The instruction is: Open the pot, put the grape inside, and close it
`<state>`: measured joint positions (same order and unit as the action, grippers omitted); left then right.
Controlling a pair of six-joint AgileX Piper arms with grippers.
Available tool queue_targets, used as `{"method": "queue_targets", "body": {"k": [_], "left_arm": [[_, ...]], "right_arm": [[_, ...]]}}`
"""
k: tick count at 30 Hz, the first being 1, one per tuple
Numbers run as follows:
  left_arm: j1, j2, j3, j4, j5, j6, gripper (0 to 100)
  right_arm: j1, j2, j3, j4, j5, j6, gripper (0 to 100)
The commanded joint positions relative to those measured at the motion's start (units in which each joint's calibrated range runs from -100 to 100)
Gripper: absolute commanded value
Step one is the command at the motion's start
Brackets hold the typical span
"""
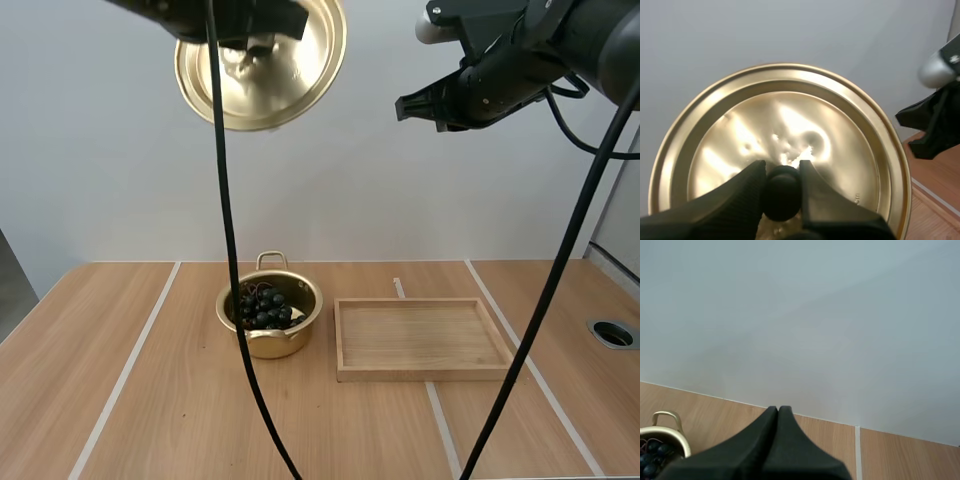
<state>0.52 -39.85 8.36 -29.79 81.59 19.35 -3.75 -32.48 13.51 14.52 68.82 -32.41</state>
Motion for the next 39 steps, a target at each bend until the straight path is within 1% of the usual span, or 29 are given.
{"method": "queue_targets", "body": {"k": [1, 6, 11, 15, 20, 26, 39], "left_arm": [[0.06, 0.3, 4.7, -0.1, -7.5, 0.8, 0], [0.06, 1.8, 11.3, -0.1, -14.7, 1.8, 0], [0.06, 5.0, 16.6, -0.6, -17.7, 3.6, 0], [0.06, 6.9, 21.2, -2.7, -21.5, 6.1, 0], [0.06, 9.0, 26.9, -2.8, -26.3, 8.6, 0], [0.06, 13.2, 29.3, -2.9, -26.8, 9.7, 0], [-0.11, 25.4, 29.4, -2.6, -24.4, 10.6, 0]], "right_arm": [[-0.2, -1.6, 0.0, 0.1, 1.3, 1.0, 0], [-0.2, -2.8, 0.0, 0.1, 2.5, 1.1, 0], [-0.2, -3.7, 0.0, 0.1, 2.8, 1.1, 0], [-0.2, -4.0, 0.0, 0.1, 4.5, 1.1, 0], [-0.2, -4.0, 0.0, 0.1, 5.1, 1.1, 0], [-0.2, -4.0, 0.0, 0.1, 5.8, 1.1, 0], [-0.2, -4.0, 0.0, 0.1, 7.8, 1.1, 0]]}}
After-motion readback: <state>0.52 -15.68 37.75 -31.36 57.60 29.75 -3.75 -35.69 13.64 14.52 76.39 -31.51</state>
